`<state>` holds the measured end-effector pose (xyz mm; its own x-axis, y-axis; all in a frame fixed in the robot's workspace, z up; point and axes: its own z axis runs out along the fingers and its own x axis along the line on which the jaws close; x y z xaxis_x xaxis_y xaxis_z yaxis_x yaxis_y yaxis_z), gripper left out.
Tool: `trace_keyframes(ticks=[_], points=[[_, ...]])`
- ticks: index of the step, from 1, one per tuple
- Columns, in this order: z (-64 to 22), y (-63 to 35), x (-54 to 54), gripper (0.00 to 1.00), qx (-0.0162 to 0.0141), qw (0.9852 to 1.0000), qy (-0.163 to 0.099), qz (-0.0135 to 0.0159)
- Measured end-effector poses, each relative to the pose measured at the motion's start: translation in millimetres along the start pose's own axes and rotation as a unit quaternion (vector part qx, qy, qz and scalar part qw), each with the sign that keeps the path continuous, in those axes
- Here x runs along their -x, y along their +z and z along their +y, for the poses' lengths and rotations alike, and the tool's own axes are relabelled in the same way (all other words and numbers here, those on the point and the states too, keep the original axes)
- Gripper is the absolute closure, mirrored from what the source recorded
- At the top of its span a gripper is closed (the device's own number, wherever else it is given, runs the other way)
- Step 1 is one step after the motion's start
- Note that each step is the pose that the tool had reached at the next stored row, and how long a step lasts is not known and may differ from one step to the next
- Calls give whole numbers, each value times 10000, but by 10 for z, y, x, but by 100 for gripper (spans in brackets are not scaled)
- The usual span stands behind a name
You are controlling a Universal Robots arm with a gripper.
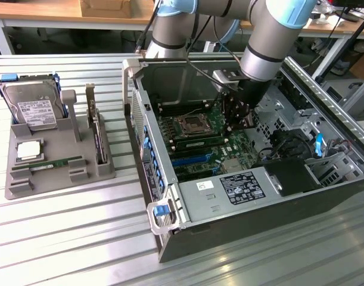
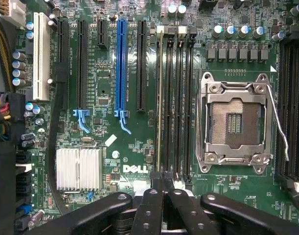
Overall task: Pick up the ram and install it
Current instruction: 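Press down the ram until it locks into place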
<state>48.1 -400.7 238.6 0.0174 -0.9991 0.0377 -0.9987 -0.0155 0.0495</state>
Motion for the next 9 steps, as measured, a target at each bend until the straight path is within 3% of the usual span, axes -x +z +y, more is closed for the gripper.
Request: trace_keyframes(ticks=[4,5,7,9], points=[[-4,84,1,89,0,10000,0,1],[-3,63,3,89,-3,10000,-1,-8],[3,-64,-4,89,-1,10000,0,0],[23,-79,-4,89,-4,10000,-1,-5]])
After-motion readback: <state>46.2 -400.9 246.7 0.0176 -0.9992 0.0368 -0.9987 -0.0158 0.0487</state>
